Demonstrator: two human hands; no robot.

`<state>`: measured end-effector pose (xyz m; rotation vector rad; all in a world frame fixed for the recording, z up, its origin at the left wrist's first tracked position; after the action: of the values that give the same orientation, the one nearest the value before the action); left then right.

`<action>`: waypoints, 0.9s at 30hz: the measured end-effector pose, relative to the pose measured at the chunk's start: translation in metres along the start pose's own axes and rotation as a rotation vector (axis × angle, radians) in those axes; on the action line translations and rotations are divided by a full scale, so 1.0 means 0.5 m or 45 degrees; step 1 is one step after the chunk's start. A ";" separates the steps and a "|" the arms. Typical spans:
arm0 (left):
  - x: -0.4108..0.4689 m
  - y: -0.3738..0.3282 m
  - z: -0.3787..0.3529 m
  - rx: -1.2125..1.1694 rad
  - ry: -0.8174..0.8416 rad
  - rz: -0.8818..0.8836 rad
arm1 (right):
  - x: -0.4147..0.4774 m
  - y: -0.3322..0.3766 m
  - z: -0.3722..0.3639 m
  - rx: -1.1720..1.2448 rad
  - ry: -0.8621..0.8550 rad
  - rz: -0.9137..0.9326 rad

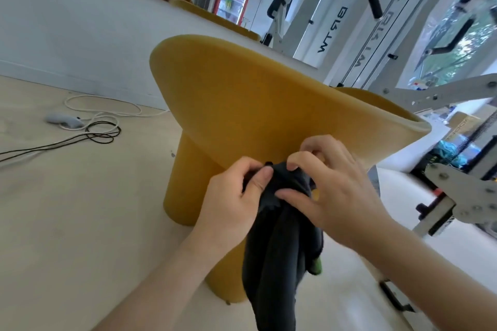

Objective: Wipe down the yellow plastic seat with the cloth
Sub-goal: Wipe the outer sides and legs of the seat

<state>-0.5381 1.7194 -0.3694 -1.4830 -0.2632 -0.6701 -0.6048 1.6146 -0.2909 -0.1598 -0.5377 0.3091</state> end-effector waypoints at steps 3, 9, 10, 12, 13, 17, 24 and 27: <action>0.005 0.003 0.011 -0.096 -0.061 0.067 | -0.035 -0.007 -0.036 0.428 0.102 -0.383; -0.013 -0.064 0.062 0.494 -0.413 -0.289 | -0.021 -0.017 -0.033 1.049 -0.239 -0.724; -0.020 -0.088 0.059 0.647 -0.458 -0.446 | -0.015 -0.016 -0.025 1.103 -0.304 -0.740; -0.028 -0.096 0.034 0.692 -0.322 -0.530 | -0.001 -0.012 -0.011 1.163 -0.359 -0.731; -0.027 -0.084 0.021 0.638 -0.194 -0.482 | 0.004 -0.011 -0.006 1.167 -0.355 -0.708; -0.017 -0.048 -0.028 0.202 0.306 -0.214 | -0.002 -0.018 0.004 1.177 -0.339 -0.679; 0.020 -0.100 0.030 0.082 -0.270 -0.316 | 0.002 -0.008 0.133 0.134 -0.604 -0.187; 0.037 -0.203 0.046 0.385 -0.542 -0.829 | 0.056 -0.060 0.168 0.016 -0.527 -0.295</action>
<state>-0.5751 1.7421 -0.2729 -1.2260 -1.1595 -0.7744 -0.6190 1.6012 -0.1994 -0.0187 -0.9559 0.1171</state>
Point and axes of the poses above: each hand's wrist, its own x-axis towards the middle knuckle, its own z-axis out of the back of the hand, y = z × x, the point moved 7 cm from there along x, towards the middle knuckle, and after that the axes turned 3 degrees about x, right-handed, at the moved point
